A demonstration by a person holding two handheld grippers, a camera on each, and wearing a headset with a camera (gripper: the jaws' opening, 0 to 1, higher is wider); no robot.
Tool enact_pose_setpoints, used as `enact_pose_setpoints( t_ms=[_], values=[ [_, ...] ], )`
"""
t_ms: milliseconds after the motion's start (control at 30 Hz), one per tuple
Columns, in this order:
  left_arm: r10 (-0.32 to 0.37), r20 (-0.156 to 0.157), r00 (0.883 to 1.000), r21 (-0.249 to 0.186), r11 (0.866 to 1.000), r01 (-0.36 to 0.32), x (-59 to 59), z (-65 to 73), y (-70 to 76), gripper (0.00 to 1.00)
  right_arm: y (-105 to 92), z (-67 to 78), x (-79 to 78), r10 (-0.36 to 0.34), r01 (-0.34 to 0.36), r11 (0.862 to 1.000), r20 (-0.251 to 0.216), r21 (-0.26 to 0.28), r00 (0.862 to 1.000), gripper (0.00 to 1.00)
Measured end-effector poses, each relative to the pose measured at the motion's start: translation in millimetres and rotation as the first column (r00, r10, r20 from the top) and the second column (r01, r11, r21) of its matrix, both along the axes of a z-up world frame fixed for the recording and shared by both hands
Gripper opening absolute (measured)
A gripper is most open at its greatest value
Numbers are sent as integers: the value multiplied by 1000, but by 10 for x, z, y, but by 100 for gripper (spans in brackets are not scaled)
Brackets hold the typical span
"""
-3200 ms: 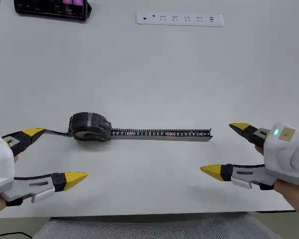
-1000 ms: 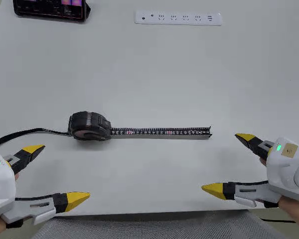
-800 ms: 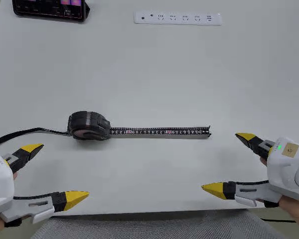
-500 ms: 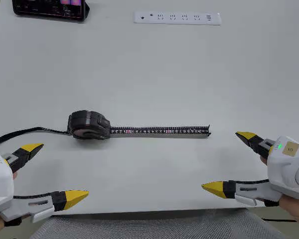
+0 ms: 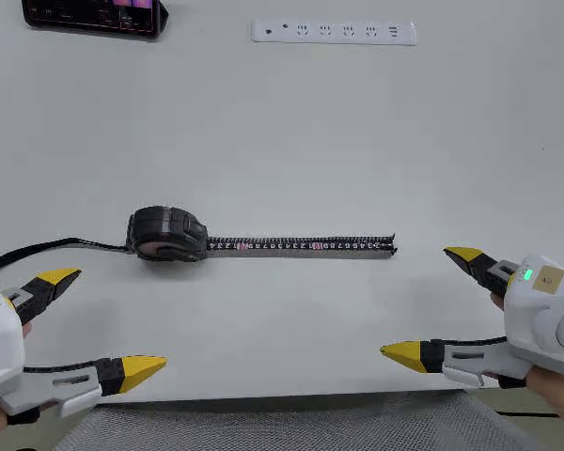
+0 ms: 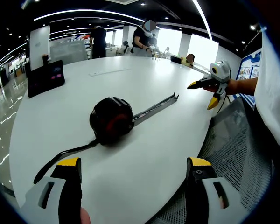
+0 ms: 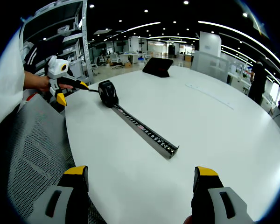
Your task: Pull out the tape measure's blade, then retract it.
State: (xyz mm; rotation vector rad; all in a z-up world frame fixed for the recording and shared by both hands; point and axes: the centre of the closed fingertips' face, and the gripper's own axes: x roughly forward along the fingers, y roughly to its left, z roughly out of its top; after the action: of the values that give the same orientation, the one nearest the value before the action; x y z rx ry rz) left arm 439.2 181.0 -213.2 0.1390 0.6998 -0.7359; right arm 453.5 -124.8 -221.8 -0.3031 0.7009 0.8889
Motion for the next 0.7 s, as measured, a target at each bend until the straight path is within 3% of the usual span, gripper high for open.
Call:
enact_pose_setpoints(
  t_ms=[700],
  values=[
    [7, 0, 1000, 1, 1000, -7, -7, 3, 27, 91, 2, -8, -17, -1, 1, 1000, -1, 0, 1000, 92]
  ],
)
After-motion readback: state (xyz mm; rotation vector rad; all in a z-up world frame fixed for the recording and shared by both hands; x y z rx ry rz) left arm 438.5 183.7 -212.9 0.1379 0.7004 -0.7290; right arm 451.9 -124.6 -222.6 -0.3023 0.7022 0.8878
